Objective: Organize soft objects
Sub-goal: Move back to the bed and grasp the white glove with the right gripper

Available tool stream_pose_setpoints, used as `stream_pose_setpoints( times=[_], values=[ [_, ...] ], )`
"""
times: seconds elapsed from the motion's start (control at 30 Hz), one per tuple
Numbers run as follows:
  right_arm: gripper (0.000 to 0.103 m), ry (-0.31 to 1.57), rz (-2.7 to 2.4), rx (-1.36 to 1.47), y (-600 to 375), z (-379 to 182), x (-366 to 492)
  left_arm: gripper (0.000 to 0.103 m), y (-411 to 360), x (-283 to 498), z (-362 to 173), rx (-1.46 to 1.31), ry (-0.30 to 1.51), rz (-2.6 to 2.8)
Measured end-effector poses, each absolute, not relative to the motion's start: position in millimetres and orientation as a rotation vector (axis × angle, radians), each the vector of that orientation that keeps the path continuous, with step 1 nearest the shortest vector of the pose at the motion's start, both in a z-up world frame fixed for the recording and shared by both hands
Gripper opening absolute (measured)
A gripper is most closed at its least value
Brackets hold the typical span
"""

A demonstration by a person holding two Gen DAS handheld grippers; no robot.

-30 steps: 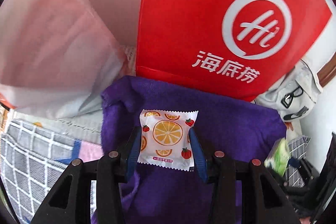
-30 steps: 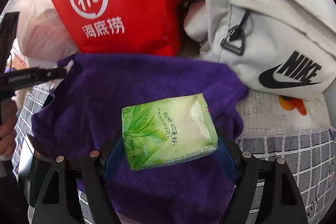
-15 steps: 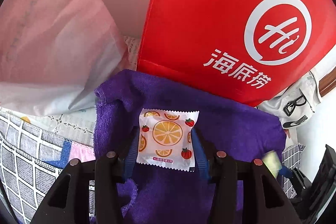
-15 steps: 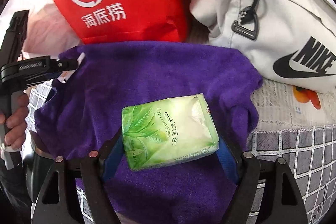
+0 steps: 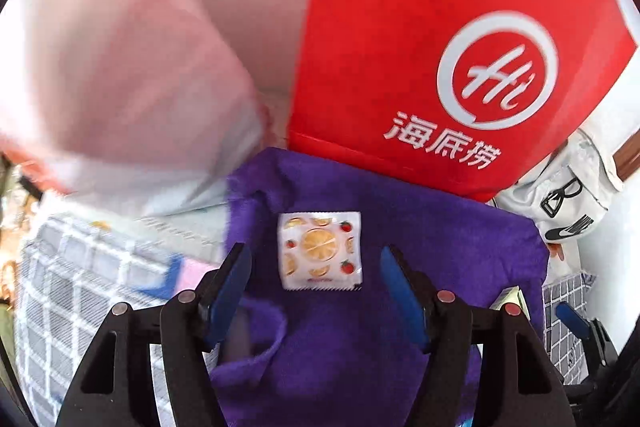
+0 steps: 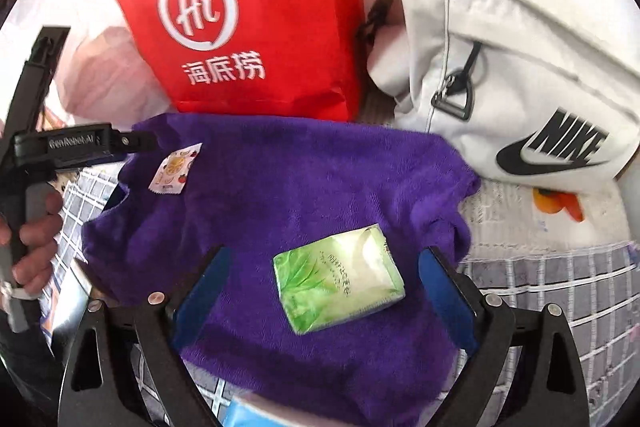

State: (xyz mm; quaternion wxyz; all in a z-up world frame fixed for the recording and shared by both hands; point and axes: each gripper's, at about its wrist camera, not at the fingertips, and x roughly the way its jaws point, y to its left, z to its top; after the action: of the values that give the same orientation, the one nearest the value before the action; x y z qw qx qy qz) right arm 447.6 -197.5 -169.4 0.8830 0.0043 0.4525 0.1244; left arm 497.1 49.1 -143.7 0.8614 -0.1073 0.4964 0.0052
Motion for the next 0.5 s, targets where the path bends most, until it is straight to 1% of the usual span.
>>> stream_pose_setpoints(
  times=[0.07,0.2,0.33,0.5],
  values=[
    [0.094,0.913,0.237,-0.022,-194,-161,437,0.065,50,483,-132,-0.196,1.032,0.025],
    [0.094,0.932,0.205,-0.043,-197,-150,420,0.066,58,452,-113,-0.171,0.999,0.06],
    [0.094,0.902,0.238,-0.022,-200,-135,388,0.065,67,419,-96,-0.192,0.98,0.031],
    [0.094,0.864,0.207,-0.009,-201,-120,339,0.065,66,374,-75,-0.151,0.942,0.034]
  ],
)
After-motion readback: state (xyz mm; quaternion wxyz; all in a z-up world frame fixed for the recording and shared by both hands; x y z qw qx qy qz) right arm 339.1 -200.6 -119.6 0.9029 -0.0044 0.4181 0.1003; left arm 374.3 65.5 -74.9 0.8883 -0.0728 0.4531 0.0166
